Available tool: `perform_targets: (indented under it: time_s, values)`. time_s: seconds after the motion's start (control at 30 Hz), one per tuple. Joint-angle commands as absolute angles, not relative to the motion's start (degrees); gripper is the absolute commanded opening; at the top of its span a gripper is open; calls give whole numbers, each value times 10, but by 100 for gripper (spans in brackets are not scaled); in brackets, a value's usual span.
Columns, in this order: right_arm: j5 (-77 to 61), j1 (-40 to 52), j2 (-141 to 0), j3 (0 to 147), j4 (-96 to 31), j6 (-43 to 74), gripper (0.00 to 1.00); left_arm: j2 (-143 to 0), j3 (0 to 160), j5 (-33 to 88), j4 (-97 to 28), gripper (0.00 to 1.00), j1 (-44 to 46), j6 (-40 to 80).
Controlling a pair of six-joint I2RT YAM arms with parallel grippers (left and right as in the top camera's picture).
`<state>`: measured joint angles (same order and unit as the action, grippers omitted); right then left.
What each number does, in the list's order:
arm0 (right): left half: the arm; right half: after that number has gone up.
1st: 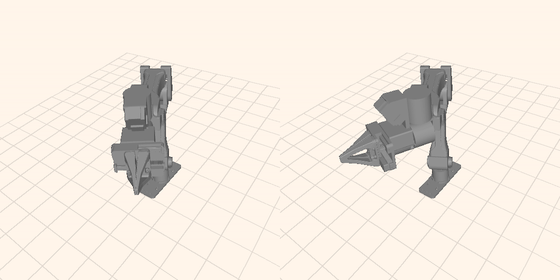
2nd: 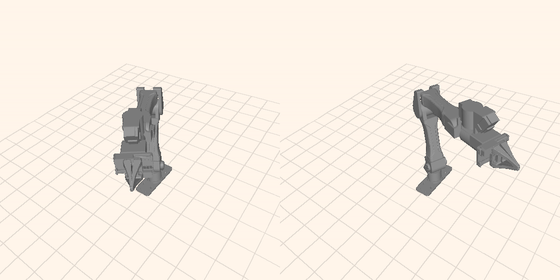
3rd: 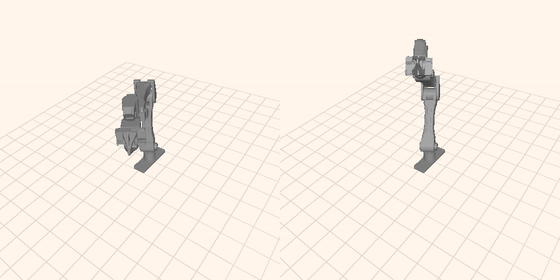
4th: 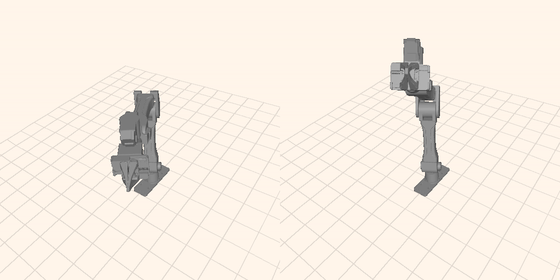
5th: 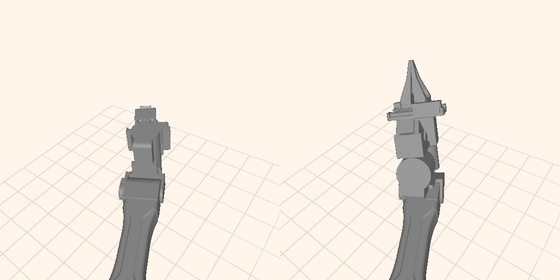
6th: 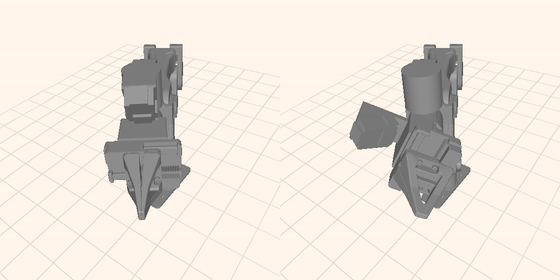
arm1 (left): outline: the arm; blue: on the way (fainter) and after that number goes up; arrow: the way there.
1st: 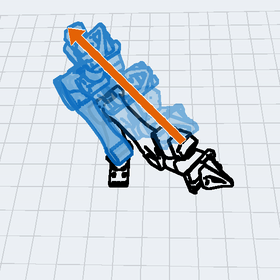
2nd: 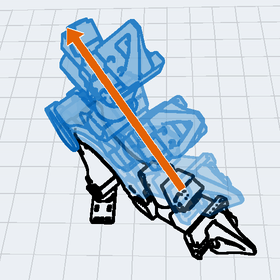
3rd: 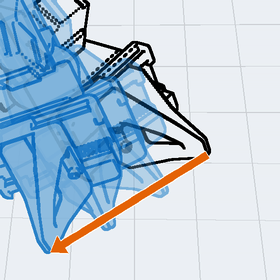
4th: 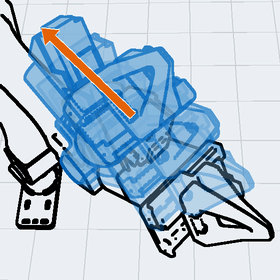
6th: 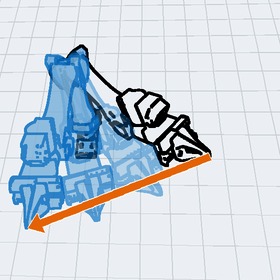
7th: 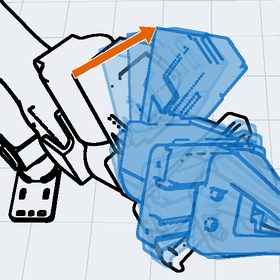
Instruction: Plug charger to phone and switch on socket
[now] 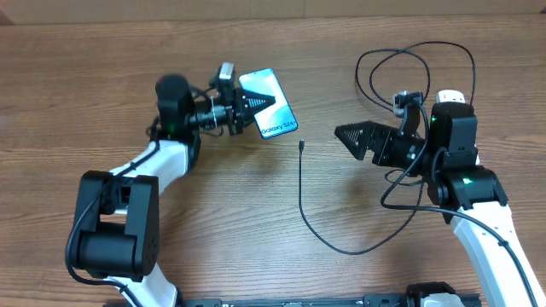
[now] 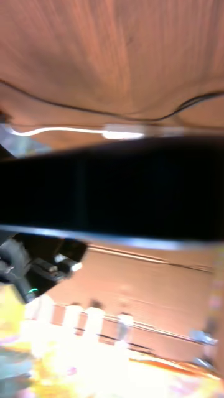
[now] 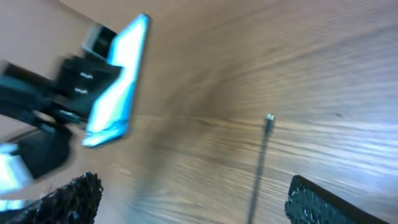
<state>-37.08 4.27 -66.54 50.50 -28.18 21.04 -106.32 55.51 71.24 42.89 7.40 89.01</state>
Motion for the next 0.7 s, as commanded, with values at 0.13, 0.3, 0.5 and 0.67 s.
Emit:
perform_targets:
  time_s: [0.13,0.3,0.5,0.67]
  values:
    - [-286,45,-661,507,-376,159,94,-1069,603,867,356,4,66,810]
    - [-276,45,-661,507,-420,148,93,-1115,603,906,354,4,65,812]
    - [-259,45,-661,507,-453,145,93,-1177,603,904,344,4,75,836]
    - [-253,45,-661,507,-471,129,92,-1215,603,905,345,4,75,891]
